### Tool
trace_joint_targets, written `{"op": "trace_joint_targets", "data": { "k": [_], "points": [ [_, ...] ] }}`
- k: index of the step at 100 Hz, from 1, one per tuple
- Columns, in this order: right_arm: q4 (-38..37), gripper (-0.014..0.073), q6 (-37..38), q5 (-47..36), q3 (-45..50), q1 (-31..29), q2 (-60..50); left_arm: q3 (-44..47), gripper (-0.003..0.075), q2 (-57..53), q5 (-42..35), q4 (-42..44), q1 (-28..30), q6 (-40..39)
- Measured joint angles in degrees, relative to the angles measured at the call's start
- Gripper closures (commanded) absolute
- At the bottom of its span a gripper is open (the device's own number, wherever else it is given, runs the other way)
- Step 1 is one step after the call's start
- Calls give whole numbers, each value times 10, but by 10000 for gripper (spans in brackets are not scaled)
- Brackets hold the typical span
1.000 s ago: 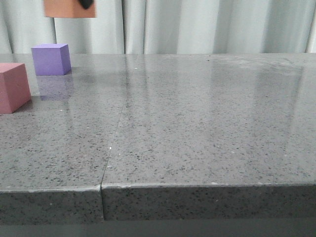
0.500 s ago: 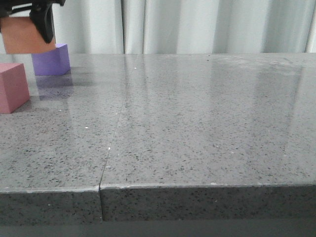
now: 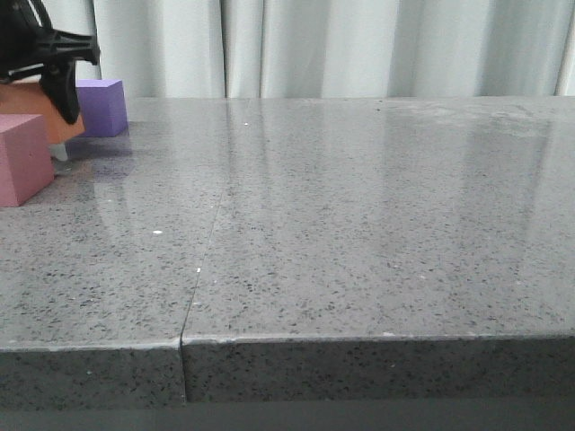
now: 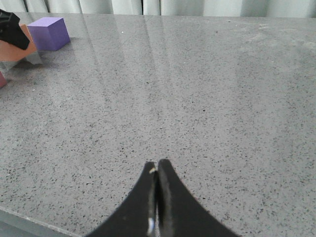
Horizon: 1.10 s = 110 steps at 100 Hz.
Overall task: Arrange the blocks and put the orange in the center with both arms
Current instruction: 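Lower the orange cube between the pink and purple cubes, then open the left gripper and lift it away from the cubes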
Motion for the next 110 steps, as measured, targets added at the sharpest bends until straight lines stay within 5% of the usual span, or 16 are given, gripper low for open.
{"op": "trace_joint_targets", "data": {
  "k": [25, 48, 78, 93, 110],
  "points": [
    [0, 663, 0, 0, 0, 0, 0, 0, 380, 9, -5, -4, -2, 0],
    [0, 663, 0, 0, 0, 0, 0, 0, 66, 11, -10, -9, -2, 0],
    [0, 663, 0, 0, 0, 0, 0, 2, 62, -23, -10, -13, -2, 0],
    [0, 663, 0, 0, 0, 0, 0, 23, 176, -86, -12, -13, -2, 0],
    [0, 663, 0, 0, 0, 0, 0, 92, 518, -177, -49, -13, -2, 0]
  ]
}}
